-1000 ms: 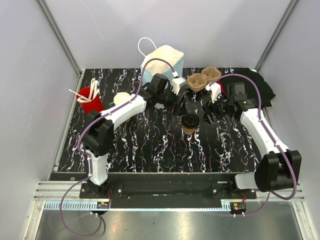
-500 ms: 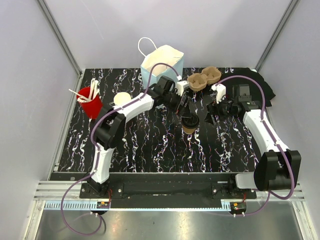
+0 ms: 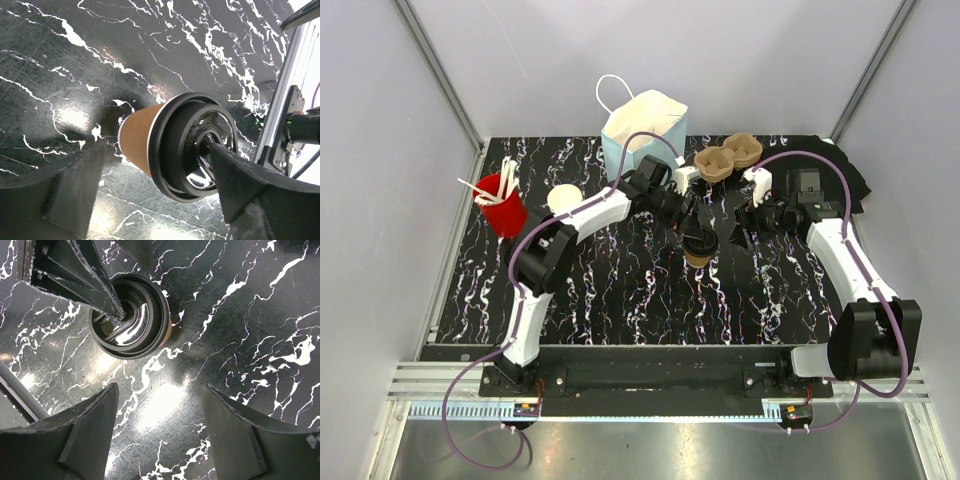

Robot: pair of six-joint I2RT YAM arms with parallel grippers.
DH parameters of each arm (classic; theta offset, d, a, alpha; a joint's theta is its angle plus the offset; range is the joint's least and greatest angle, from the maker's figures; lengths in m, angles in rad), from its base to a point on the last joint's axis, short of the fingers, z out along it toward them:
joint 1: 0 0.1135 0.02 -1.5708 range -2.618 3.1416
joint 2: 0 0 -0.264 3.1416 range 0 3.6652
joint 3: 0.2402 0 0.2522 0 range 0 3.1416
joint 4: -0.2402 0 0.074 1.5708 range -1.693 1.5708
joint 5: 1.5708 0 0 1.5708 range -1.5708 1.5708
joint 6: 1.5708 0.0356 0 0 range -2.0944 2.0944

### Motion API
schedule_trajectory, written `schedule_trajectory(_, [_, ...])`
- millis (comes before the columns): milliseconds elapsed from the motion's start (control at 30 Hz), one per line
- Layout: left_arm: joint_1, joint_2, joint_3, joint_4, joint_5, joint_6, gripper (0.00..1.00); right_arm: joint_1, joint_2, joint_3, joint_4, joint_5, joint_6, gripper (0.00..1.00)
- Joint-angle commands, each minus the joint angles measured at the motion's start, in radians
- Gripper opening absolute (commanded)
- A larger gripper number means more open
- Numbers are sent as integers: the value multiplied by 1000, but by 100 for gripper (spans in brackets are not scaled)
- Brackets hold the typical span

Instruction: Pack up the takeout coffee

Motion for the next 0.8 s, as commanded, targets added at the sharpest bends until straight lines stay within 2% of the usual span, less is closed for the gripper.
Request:
schedule_trajectory(0, [9, 3, 0, 57, 50, -12, 80, -9, 24, 36, 12, -48, 2, 71])
schedule_trajectory(33, [9, 3, -2, 60, 58, -13, 74, -12, 30, 48, 4, -58, 5, 70])
schedule_trajectory(300, [23, 14, -35, 98, 96, -35, 65, -35, 108, 117, -13, -175, 28, 66])
schedule_trajectory(600, [24, 34, -75, 133, 125, -49, 66, -36, 248, 136, 6, -284, 54, 61])
schedule_trajectory(700, [24, 42, -78, 137, 131, -53, 67, -36, 303, 151, 6, -302, 77, 57])
schedule_trajectory(767, [24, 43, -81, 138, 131, -53, 67, -67, 334, 160, 7, -322, 85, 56])
